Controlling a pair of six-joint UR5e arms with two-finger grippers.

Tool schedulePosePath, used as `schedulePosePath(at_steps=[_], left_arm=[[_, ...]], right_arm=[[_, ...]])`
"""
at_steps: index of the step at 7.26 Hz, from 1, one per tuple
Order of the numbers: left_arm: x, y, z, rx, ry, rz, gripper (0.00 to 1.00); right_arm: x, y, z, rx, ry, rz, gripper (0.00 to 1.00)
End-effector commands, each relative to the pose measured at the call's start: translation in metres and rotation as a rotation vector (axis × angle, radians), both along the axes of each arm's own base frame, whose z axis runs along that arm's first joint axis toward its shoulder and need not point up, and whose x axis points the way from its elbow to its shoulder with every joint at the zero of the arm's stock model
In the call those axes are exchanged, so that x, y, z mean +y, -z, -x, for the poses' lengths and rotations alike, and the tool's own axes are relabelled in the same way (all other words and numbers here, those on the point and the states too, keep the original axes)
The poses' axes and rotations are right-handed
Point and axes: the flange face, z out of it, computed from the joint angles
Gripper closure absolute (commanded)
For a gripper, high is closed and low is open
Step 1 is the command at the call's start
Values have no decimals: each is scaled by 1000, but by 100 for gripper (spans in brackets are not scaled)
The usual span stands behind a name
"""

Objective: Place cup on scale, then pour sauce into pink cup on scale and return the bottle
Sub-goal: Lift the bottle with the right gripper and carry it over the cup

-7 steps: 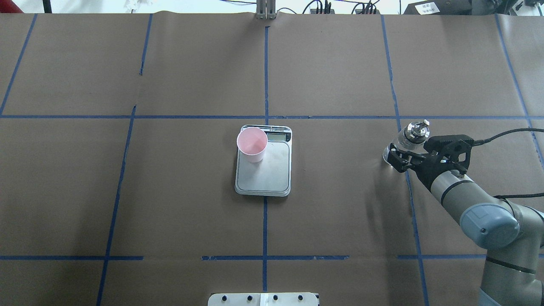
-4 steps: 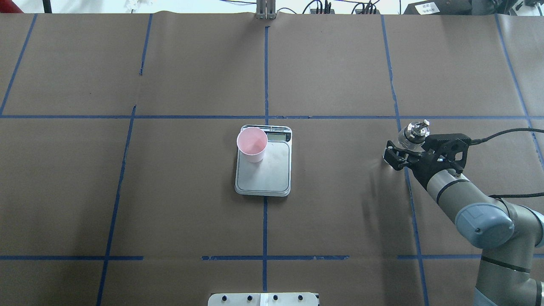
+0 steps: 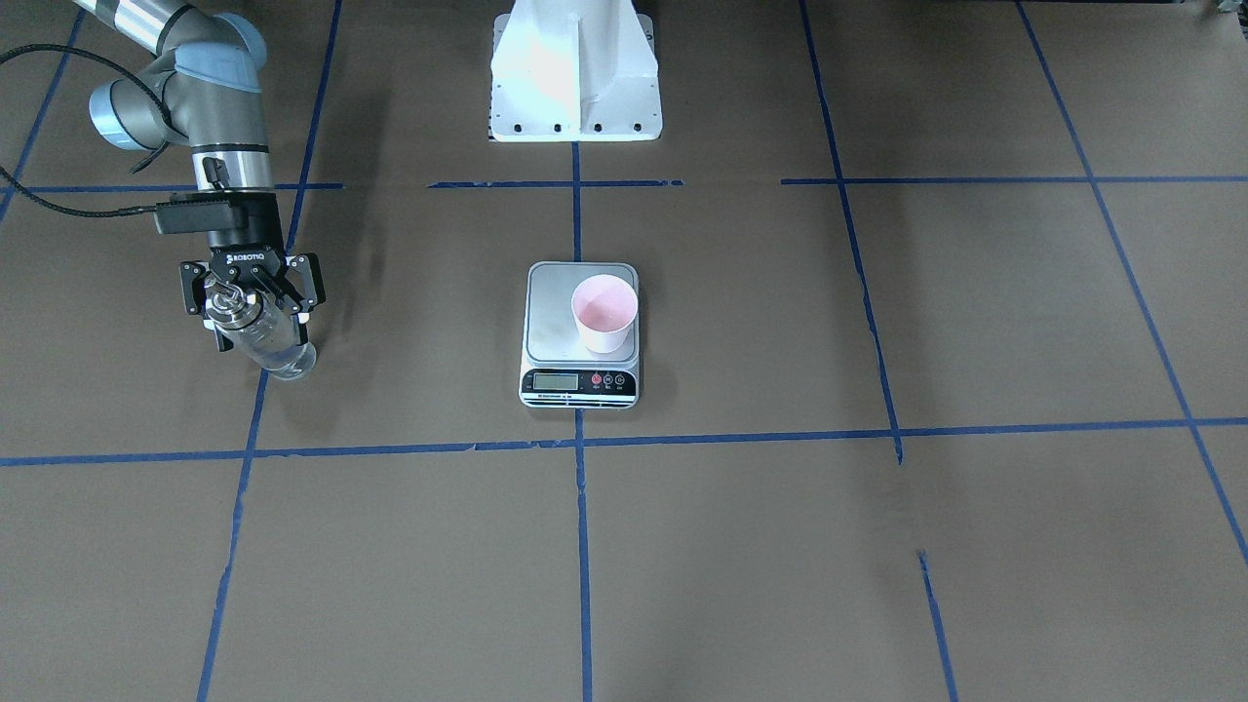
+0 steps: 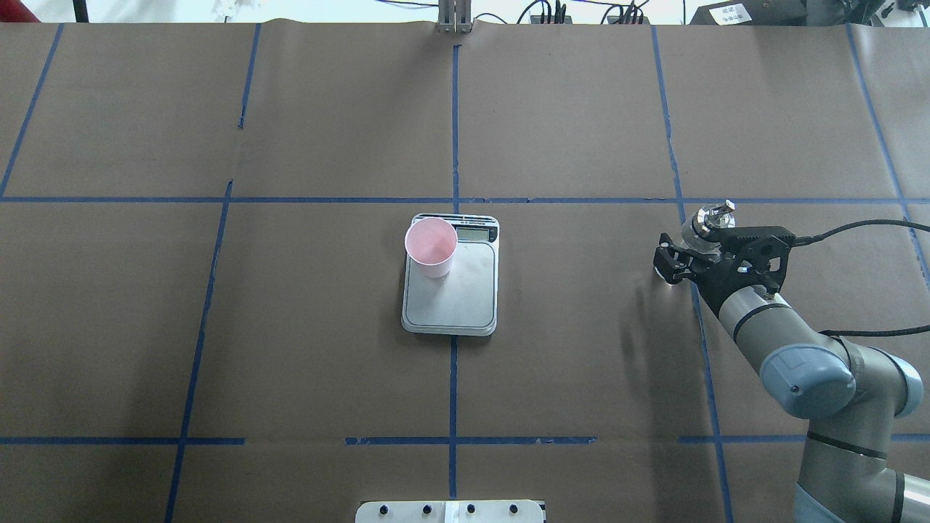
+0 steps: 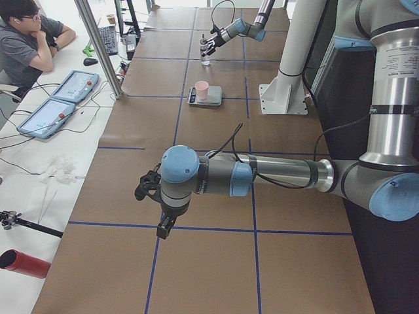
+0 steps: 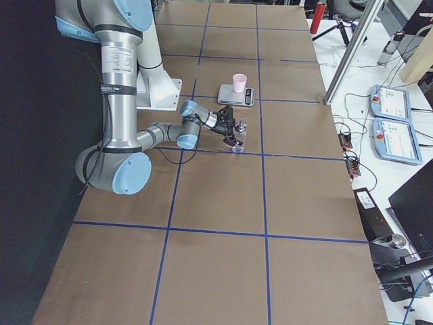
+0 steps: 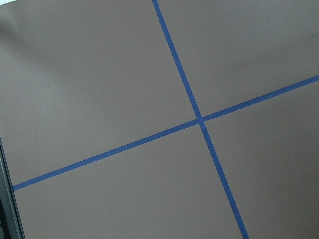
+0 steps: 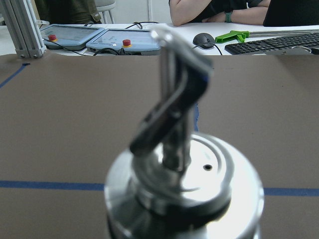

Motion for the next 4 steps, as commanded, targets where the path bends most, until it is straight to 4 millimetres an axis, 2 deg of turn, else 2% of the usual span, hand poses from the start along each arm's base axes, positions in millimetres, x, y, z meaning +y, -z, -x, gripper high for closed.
schedulePosePath(at_steps=[1, 3, 4], left_arm=[[0, 0, 0, 0, 0, 0, 0], [0, -1, 0, 0, 0, 1, 0], [0, 0, 0, -2, 0, 0, 0]], right_arm=[[-1, -2, -7, 10, -39, -18, 100], [-3, 9, -10, 83, -25, -80, 100], [-3, 24, -10, 125, -8, -127, 100]])
